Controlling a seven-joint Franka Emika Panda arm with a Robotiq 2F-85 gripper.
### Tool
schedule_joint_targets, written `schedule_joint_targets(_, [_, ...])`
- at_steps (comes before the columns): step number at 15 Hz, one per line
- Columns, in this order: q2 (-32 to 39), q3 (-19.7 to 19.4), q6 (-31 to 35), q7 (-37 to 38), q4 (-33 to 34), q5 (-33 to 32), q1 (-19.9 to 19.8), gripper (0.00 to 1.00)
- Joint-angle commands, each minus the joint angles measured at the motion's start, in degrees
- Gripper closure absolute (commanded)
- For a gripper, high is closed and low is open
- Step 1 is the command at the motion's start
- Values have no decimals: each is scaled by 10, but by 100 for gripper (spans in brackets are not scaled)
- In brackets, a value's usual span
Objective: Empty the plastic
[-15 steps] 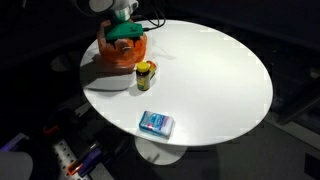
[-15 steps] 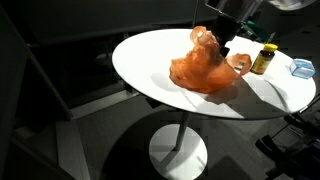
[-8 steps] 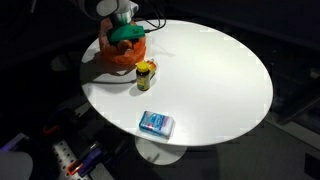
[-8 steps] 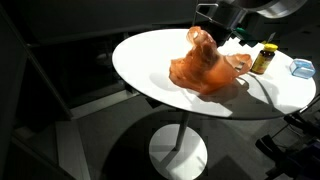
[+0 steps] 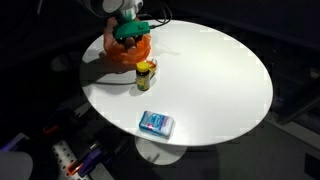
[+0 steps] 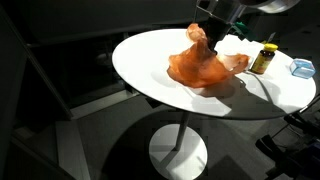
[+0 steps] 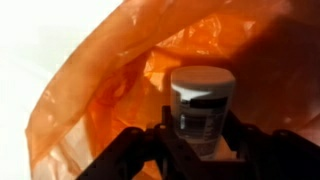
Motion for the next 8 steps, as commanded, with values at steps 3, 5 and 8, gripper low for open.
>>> schedule_joint_targets(3, [-69,-20,-91,73,-7,-40,2,75])
schedule_joint_targets(5, [-90,-29,-150,89,-5,-49,5,75])
schedule_joint_targets(8, [-116,-43,-228,110,-3,-65,10,75])
